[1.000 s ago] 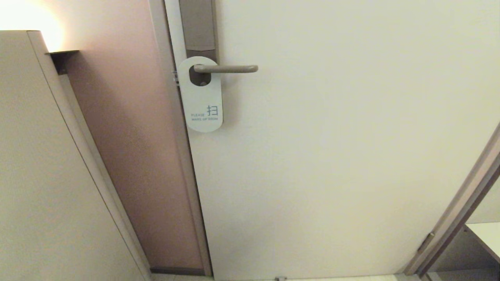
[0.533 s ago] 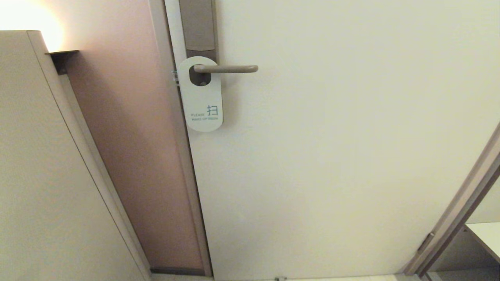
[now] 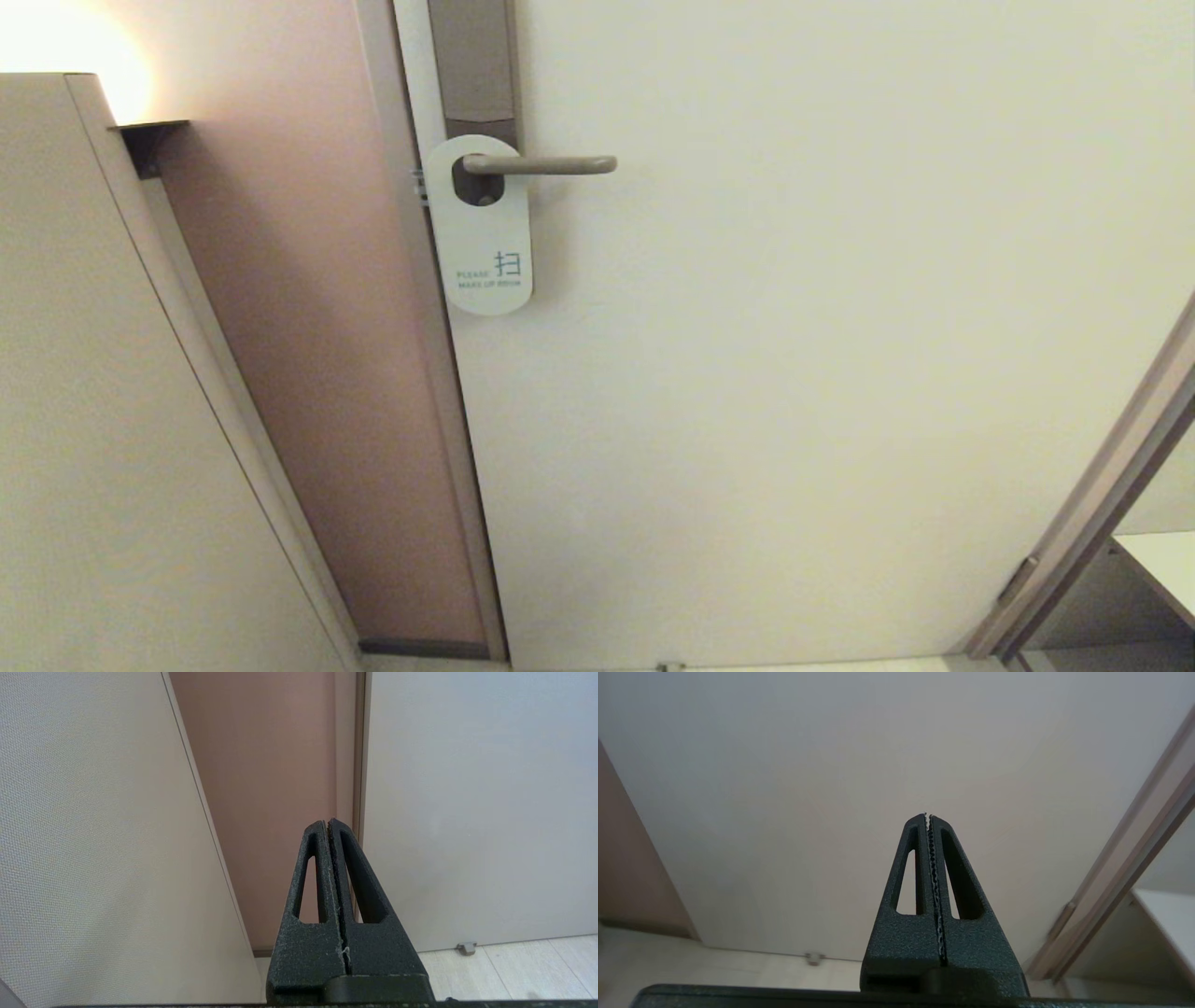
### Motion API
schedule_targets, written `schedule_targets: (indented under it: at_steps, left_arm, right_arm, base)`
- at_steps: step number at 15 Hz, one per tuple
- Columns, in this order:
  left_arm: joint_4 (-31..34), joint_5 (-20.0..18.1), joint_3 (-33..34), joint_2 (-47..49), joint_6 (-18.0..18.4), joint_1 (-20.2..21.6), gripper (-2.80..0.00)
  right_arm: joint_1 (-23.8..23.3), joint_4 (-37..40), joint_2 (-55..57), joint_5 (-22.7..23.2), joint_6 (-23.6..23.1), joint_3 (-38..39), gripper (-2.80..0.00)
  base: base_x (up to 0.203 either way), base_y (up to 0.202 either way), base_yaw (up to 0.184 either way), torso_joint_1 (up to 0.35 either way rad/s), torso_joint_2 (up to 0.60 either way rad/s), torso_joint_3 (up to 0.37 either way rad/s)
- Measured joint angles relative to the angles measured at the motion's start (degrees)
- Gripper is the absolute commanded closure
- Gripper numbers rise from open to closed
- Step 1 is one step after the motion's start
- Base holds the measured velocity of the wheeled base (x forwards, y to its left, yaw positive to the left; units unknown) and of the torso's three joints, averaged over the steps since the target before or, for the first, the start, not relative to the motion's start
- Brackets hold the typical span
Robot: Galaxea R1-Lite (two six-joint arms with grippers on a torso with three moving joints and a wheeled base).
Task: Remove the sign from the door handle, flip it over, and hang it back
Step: Take down the sign
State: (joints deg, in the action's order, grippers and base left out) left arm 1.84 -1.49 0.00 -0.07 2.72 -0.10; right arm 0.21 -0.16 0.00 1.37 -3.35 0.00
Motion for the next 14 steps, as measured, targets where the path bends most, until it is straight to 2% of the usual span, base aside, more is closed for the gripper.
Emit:
schedule_targets:
  at_steps: [3, 8, 14]
  left_arm:
    - [0.0, 0.0, 0.0, 0.0, 0.0, 0.0, 0.00]
    - [0.0, 0.0, 0.0, 0.0, 0.0, 0.0, 0.00]
    - [0.0, 0.0, 0.0, 0.0, 0.0, 0.0, 0.00]
  right_arm:
    - [0.0, 0.0, -0.1, 1.1, -4.3, 0.0, 0.00]
    - [0.0, 0.4, -0.1, 0.5, -1.8, 0.0, 0.00]
    - [0.0, 0.4, -0.1, 0.4, -1.5, 0.0, 0.00]
  base:
    - [0.000, 0.000, 0.000, 0.000, 0.00, 0.000]
    - [0.000, 0.000, 0.000, 0.000, 0.00, 0.000]
    - [0.000, 0.000, 0.000, 0.000, 0.00, 0.000]
